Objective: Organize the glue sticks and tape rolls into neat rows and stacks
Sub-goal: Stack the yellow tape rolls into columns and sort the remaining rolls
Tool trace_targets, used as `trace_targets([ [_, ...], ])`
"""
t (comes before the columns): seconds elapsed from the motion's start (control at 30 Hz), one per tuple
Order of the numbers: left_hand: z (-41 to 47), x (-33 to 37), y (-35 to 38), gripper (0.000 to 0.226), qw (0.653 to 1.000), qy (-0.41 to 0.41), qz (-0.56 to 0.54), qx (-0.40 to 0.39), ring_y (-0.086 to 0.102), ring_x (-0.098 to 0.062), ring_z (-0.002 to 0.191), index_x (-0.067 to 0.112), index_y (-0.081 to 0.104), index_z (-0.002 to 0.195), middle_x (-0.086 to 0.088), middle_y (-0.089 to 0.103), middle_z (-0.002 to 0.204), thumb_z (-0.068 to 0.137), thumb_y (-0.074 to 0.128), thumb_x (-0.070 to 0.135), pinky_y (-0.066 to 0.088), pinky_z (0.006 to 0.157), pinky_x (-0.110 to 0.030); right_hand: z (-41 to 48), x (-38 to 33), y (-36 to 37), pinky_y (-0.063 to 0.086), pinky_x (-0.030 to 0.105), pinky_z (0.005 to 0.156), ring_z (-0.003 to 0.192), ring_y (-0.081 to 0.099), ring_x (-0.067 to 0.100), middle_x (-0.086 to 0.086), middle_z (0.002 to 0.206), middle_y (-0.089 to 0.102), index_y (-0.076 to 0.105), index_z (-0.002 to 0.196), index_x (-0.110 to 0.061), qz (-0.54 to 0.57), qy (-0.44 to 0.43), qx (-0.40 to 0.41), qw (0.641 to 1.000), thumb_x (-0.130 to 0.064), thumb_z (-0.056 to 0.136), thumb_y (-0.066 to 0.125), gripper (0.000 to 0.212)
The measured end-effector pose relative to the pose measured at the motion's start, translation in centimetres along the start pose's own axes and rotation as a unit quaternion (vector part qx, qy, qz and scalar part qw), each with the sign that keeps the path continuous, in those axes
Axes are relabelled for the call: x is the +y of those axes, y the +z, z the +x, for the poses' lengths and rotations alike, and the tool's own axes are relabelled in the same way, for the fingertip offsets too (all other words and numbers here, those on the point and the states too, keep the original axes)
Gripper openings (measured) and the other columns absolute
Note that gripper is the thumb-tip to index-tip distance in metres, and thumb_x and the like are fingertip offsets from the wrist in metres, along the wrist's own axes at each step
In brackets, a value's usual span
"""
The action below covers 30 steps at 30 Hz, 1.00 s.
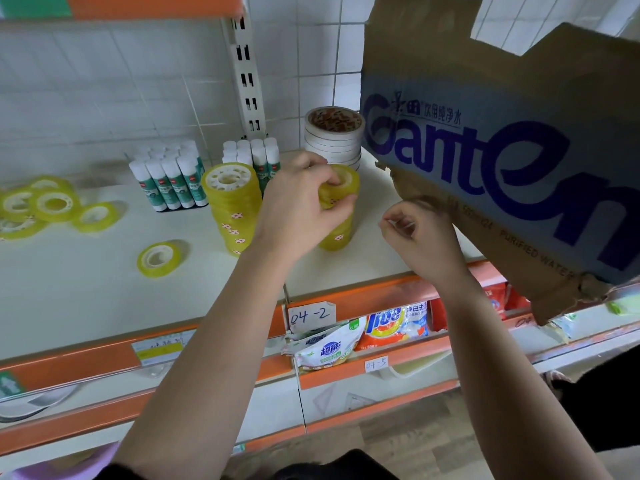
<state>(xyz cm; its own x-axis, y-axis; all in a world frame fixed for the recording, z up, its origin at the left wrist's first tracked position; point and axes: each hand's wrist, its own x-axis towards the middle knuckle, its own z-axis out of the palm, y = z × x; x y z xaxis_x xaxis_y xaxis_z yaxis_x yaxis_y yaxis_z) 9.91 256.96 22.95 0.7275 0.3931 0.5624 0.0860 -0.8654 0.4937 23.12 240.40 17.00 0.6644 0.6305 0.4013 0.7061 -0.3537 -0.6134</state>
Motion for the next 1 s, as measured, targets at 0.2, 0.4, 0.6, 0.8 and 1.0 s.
trace_targets([
  [0.2, -0.71, -0.51, 0.54, 0.049, 0.999, -0.018, -0.042, 0.027, 0.06, -0.015, 0.095, 0.014, 0.07, 0.099, -0.001, 0.061, 0.107, 0.074, 0.064, 0.056, 0.052, 0.081, -0.034, 0.04, 0.14, 0.05, 0.054, 0.041, 0.072, 0.08, 0.063, 0.014, -0.004, 0.086, 0.066, 0.066, 0.091, -0.018, 0.0, 0.007, 0.002, 1.0, -0.028, 0.087, 0.065, 0.01],
  [0.4, -0.7, -0.51, 0.51, 0.04, 0.997, -0.036, -0.061, 0.018, 0.064, -0.016, 0.091, 0.013, 0.071, 0.1, -0.001, 0.066, 0.104, 0.074, 0.069, 0.043, 0.055, 0.08, -0.038, 0.06, 0.08, 0.05, 0.055, 0.041, 0.075, 0.083, 0.064, 0.013, -0.004, 0.088, 0.068, 0.067, 0.092, -0.019, 0.005, 0.019, -0.002, 1.0, -0.029, 0.087, 0.065, 0.012],
  [0.6, -0.8, -0.08, 0.58, 0.039, 0.995, -0.057, -0.084, 0.015, 0.063, -0.014, 0.09, 0.012, 0.071, 0.102, 0.0, 0.065, 0.105, 0.071, 0.07, 0.036, 0.054, 0.082, -0.035, -0.05, 0.06, 0.05, 0.055, 0.042, 0.078, 0.086, 0.065, 0.012, -0.004, 0.09, 0.069, 0.067, 0.095, -0.019, 0.008, 0.026, -0.003, 1.0, -0.027, 0.087, 0.066, 0.012],
  [0.8, -0.81, 0.01, 0.45, 0.04, 0.996, -0.046, -0.076, 0.016, 0.063, -0.016, 0.094, 0.013, 0.07, 0.106, -0.001, 0.065, 0.108, 0.073, 0.068, 0.035, 0.054, 0.083, -0.037, -0.03, -0.06, 0.01, 0.055, 0.043, 0.078, 0.086, 0.065, 0.013, -0.004, 0.091, 0.069, 0.066, 0.095, -0.02, 0.002, 0.036, -0.01, 0.999, -0.03, 0.087, 0.065, 0.013],
  [1.0, -0.91, -0.05, 0.05, 0.046, 0.998, -0.011, -0.053, 0.015, 0.059, -0.018, 0.104, 0.015, 0.062, 0.12, -0.002, 0.06, 0.12, 0.079, 0.065, 0.037, 0.051, 0.088, -0.033, -0.01, -0.78, -0.26, 0.055, 0.04, 0.076, 0.085, 0.063, 0.013, -0.003, 0.091, 0.067, 0.066, 0.094, -0.017, 0.003, 0.025, 0.011, 1.0, -0.024, 0.088, 0.065, 0.009],
])
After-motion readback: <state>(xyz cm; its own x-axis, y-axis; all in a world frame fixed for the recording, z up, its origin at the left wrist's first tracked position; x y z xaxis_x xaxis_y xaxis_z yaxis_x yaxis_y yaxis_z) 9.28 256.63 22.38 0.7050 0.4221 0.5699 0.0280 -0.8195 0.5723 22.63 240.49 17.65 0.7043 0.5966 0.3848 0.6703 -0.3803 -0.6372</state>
